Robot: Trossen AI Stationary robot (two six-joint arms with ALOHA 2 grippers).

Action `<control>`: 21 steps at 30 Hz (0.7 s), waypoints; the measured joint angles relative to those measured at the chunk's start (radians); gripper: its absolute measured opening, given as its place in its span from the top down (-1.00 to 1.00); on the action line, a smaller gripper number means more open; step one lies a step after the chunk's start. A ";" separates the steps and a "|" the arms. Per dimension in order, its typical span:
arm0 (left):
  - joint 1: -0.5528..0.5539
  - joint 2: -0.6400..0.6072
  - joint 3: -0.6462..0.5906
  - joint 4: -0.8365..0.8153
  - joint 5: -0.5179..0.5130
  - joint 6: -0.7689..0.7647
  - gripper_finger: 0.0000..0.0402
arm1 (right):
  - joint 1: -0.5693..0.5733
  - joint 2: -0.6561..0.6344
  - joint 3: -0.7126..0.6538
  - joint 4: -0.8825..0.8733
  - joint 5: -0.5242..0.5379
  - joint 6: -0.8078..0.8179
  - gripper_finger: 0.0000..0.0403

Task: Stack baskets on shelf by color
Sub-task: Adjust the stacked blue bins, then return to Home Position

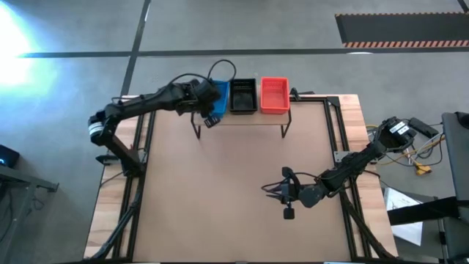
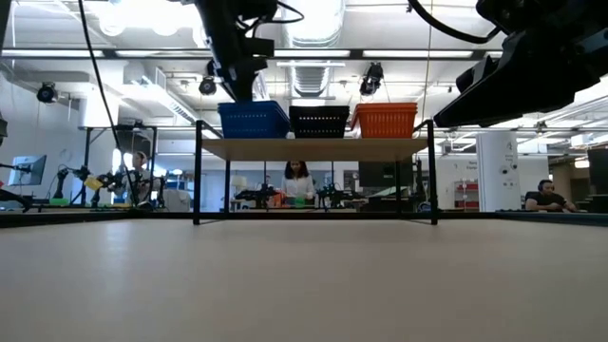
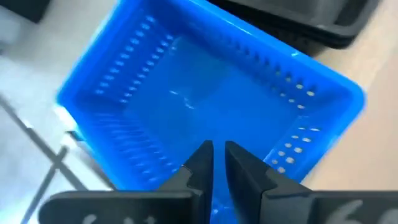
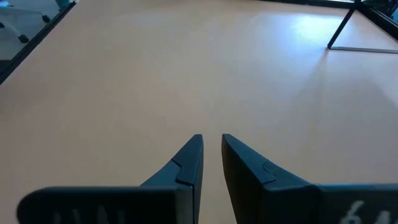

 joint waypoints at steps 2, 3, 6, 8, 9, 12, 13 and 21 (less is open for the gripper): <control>0.000 0.002 -0.001 0.002 0.041 -0.005 0.89 | 0.000 0.000 0.000 0.000 0.000 0.000 0.74; 0.000 0.002 0.004 0.002 0.072 -0.008 0.89 | 0.000 0.000 0.000 0.000 0.000 0.000 0.74; 0.000 0.000 0.022 0.002 0.142 -0.027 0.89 | 0.000 0.000 0.000 0.000 0.000 0.000 0.74; -0.002 0.000 0.034 0.004 0.170 -0.033 0.89 | 0.000 0.000 0.000 0.000 0.000 0.000 0.74; -0.002 0.000 0.037 0.005 0.174 -0.033 0.89 | 0.000 0.000 0.000 -0.001 0.000 0.000 0.74; -0.002 0.000 0.038 0.012 0.174 -0.023 0.89 | 0.000 0.000 0.000 -0.001 0.000 0.000 0.74; -0.002 -0.002 0.038 0.010 0.167 -0.011 0.89 | 0.000 0.000 0.000 -0.001 0.000 0.000 0.74; -0.002 -0.105 0.013 0.014 0.157 0.033 0.89 | -0.005 -0.084 -0.001 -0.038 0.050 -0.003 0.74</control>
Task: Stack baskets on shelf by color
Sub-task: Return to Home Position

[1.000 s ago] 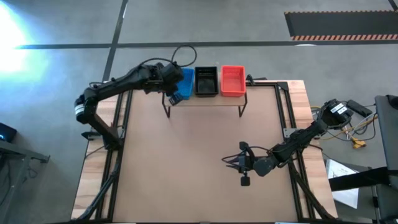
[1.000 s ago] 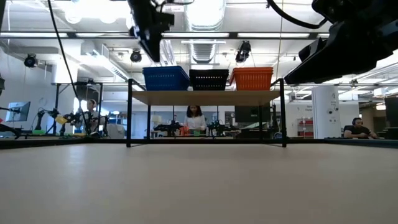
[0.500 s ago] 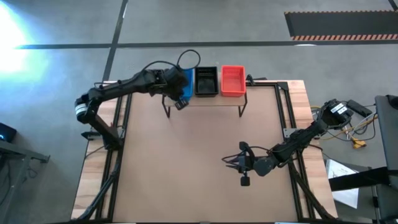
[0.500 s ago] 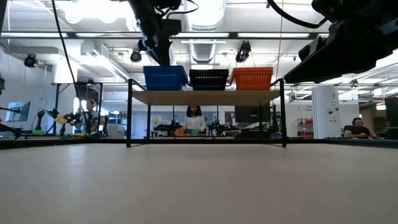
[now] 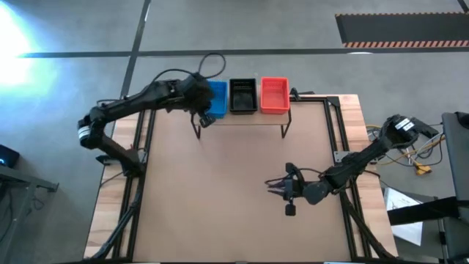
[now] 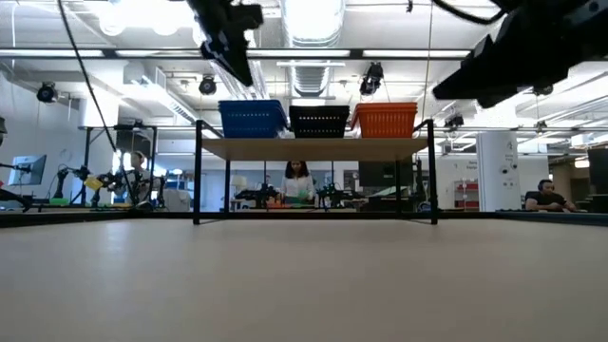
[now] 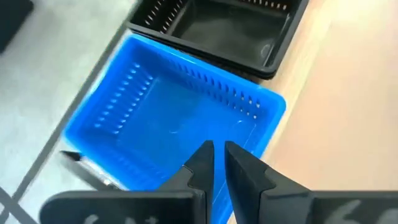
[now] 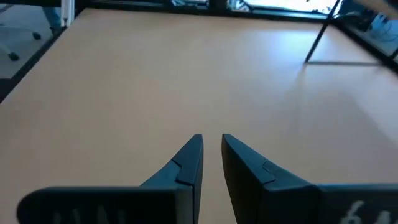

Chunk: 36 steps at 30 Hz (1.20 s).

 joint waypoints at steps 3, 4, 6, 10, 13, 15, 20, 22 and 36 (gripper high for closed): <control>-0.004 -0.085 -0.075 0.048 0.001 0.012 0.89 | -0.011 -0.115 -0.022 -0.089 0.000 -0.017 0.74; -0.009 -0.120 -0.117 0.088 0.002 0.012 0.89 | -0.017 -0.163 -0.033 -0.122 0.000 -0.021 0.74; -0.022 -0.193 -0.213 0.176 0.010 0.012 0.89 | -0.030 -0.270 -0.059 -0.189 -0.001 -0.021 0.74; -0.041 -0.340 -0.436 0.378 0.103 -0.016 0.89 | -0.078 -0.500 -0.115 -0.283 -0.071 -0.041 0.74; -0.041 -0.428 -0.605 0.584 0.210 -0.064 0.89 | -0.154 -0.657 -0.153 -0.351 -0.186 -0.107 0.74; -0.039 -0.465 -0.705 0.732 0.281 -0.087 0.89 | -0.230 -0.748 -0.182 -0.387 -0.257 -0.119 0.75; -0.037 -0.509 -0.848 0.895 0.360 -0.093 0.89 | -0.446 -0.929 -0.264 -0.392 -0.557 -0.144 0.82; -0.037 -0.516 -0.869 0.897 0.360 -0.093 0.89 | -0.517 -0.993 -0.291 -0.387 -0.640 -0.141 0.85; -0.039 -0.765 -1.177 1.147 0.338 -0.212 0.89 | -0.634 -1.250 -0.466 -0.362 -0.743 -0.080 0.94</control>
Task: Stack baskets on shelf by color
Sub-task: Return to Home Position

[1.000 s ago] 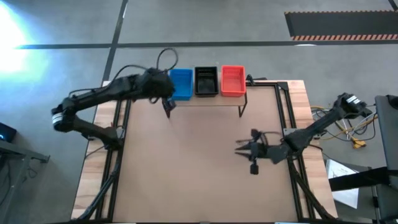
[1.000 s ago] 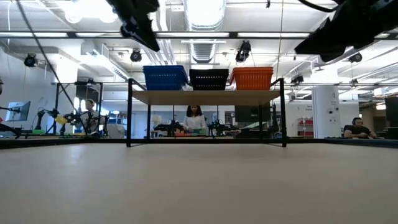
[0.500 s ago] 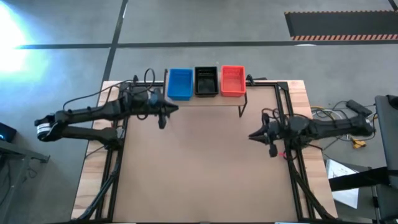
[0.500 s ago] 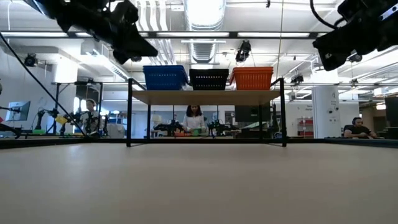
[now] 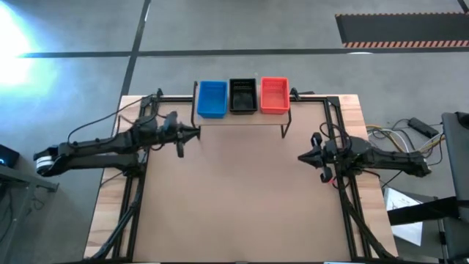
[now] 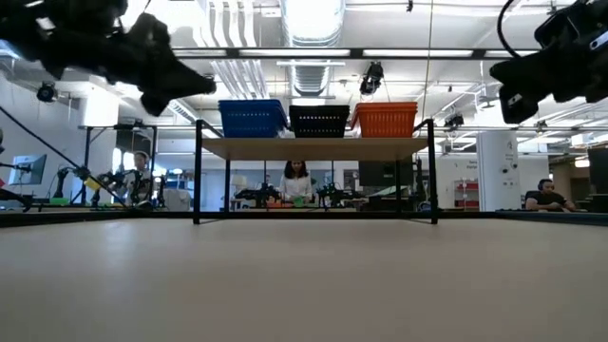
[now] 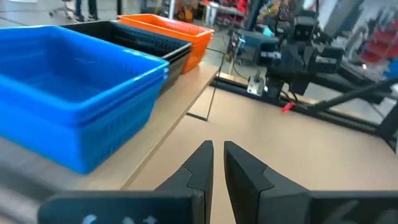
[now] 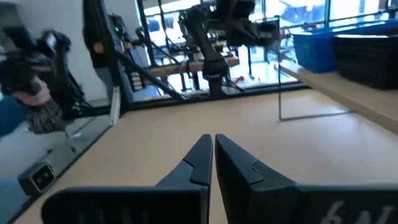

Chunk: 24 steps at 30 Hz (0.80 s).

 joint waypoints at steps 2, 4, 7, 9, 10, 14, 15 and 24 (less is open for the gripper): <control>0.000 -0.064 -0.045 0.002 -0.022 -0.014 0.89 | 0.000 0.006 -0.021 0.006 -0.002 0.021 0.94; 0.000 -0.132 -0.089 0.002 -0.033 -0.034 0.89 | 0.002 0.009 -0.030 0.021 -0.004 0.026 0.94; 0.000 -0.225 -0.154 0.002 -0.050 -0.040 0.89 | 0.009 0.016 -0.033 0.043 -0.064 0.001 0.94; 0.000 -0.281 -0.192 0.002 -0.051 -0.042 0.89 | 0.012 0.014 -0.037 0.057 -0.079 -0.012 0.94; 0.000 -0.308 -0.214 0.003 -0.052 -0.042 0.89 | 0.013 0.014 -0.044 0.071 -0.077 -0.015 0.94; 0.000 -0.435 -0.294 -0.008 -0.056 -0.042 0.89 | 0.013 0.018 -0.044 0.066 -0.070 -0.010 0.94; 0.000 -0.467 -0.314 -0.008 -0.056 -0.042 0.89 | 0.013 0.019 -0.044 0.066 -0.070 -0.006 0.94; 0.000 -0.690 -0.361 -0.179 -0.066 -0.034 0.89 | 0.013 0.019 -0.044 0.063 -0.069 -0.004 0.94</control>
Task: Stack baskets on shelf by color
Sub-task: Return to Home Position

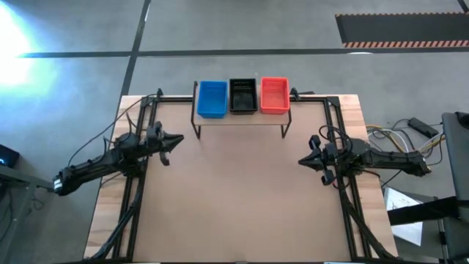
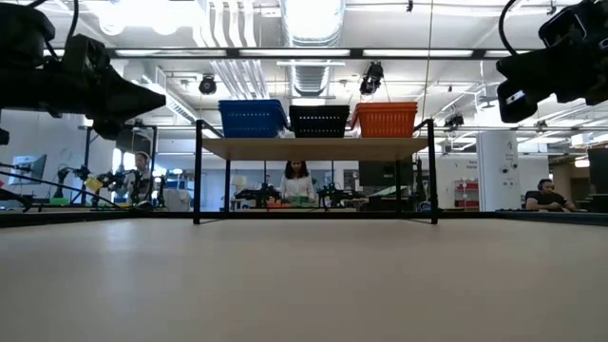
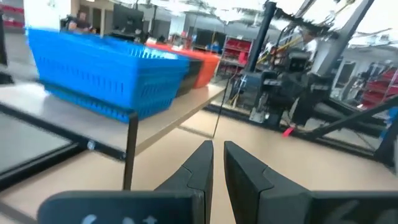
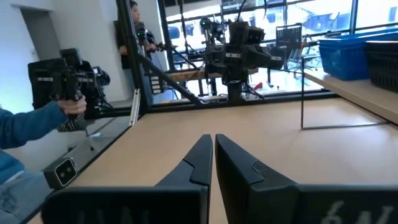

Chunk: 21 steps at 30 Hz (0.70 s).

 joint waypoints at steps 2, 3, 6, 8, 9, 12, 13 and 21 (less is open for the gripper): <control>0.000 0.012 0.003 0.005 0.005 0.010 0.89 | 0.000 0.000 0.000 0.000 0.000 0.000 0.94; 0.000 0.009 0.003 0.002 0.000 0.023 0.89 | 0.000 0.000 0.000 0.000 0.000 0.000 0.94; -0.007 0.009 -0.001 0.004 -0.016 0.026 0.90 | 0.000 0.000 0.000 -0.002 0.000 0.000 0.94; -0.031 0.010 -0.001 0.001 -0.021 0.022 0.94 | 0.000 0.000 0.000 -0.003 0.000 0.000 0.94; -0.050 0.016 -0.001 0.002 -0.022 0.023 0.97 | 0.000 0.000 0.000 -0.003 0.000 0.000 0.94; -0.129 0.011 -0.001 0.010 -0.079 0.059 0.99 | 0.000 0.000 0.000 -0.003 0.001 0.000 0.94; -0.161 0.009 -0.001 0.014 -0.117 0.080 0.99 | 0.000 0.000 0.000 -0.004 0.001 0.000 0.94; -0.390 0.044 -0.002 0.037 -0.342 0.187 1.00 | 0.000 0.001 -0.001 -0.006 0.001 0.000 0.94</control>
